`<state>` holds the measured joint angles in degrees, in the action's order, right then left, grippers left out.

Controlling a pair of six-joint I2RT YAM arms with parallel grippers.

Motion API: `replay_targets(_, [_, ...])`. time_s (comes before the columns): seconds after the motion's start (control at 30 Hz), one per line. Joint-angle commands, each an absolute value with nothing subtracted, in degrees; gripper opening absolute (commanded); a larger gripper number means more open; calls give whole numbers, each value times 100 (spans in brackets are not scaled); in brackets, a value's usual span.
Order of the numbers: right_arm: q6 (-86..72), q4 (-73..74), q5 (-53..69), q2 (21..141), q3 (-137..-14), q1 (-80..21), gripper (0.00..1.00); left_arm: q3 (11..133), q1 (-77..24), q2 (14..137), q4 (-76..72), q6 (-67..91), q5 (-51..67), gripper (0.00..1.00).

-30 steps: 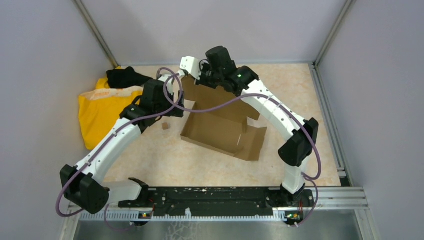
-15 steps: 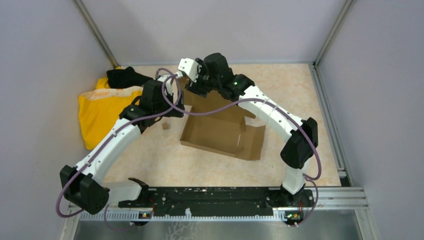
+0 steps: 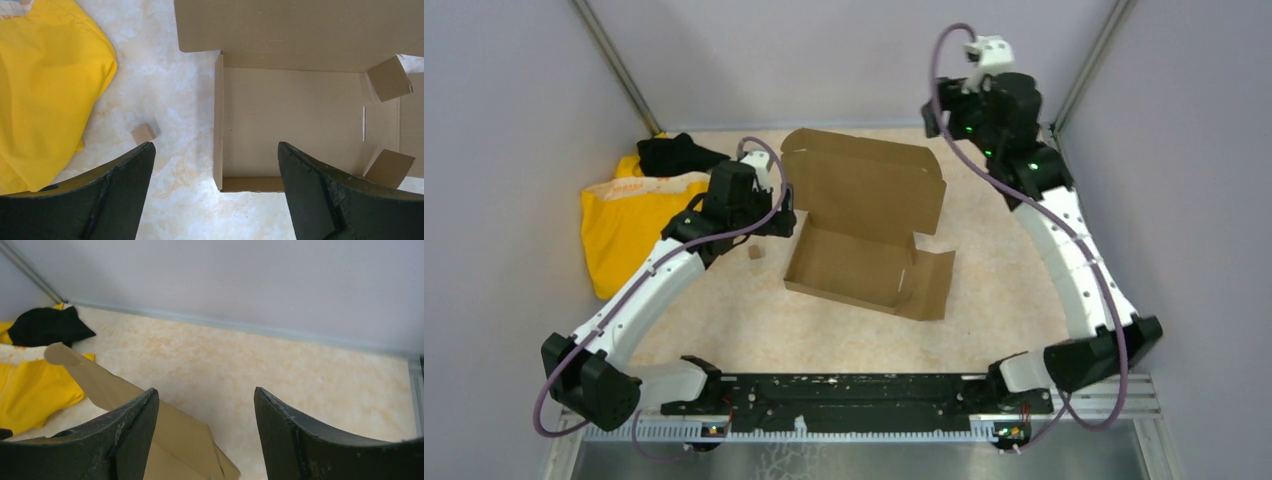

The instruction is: Fold the paper box

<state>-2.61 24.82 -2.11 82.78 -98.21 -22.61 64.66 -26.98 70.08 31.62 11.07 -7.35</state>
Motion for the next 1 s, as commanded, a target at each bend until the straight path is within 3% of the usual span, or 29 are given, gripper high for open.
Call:
replay_targets(0.0, [-2003, 2870, 356, 7341, -8633, -1498, 70, 6445, -2907, 7142, 3138, 1203, -781, 98])
replay_targets(0.13, [-2289, 2965, 392, 6650, -7245, -1405, 68, 6442, -3152, 7407, 3150, 1239, -998, 97])
replay_targets(0.33, [-2875, 2903, 285, 5914, -5241, -1341, 39, 6294, -3229, 7525, 3179, 1257, -1195, 97])
replay_targets(0.63, [-3668, 2617, 93, 4914, -3511, -1292, 31, 6056, -3238, 7551, 3024, 1224, -1239, 96])
replay_targets(0.97, [-3816, 2578, 188, 4802, -3286, -1107, 31, 6073, -3304, 8141, 3023, 1385, -1291, 78])
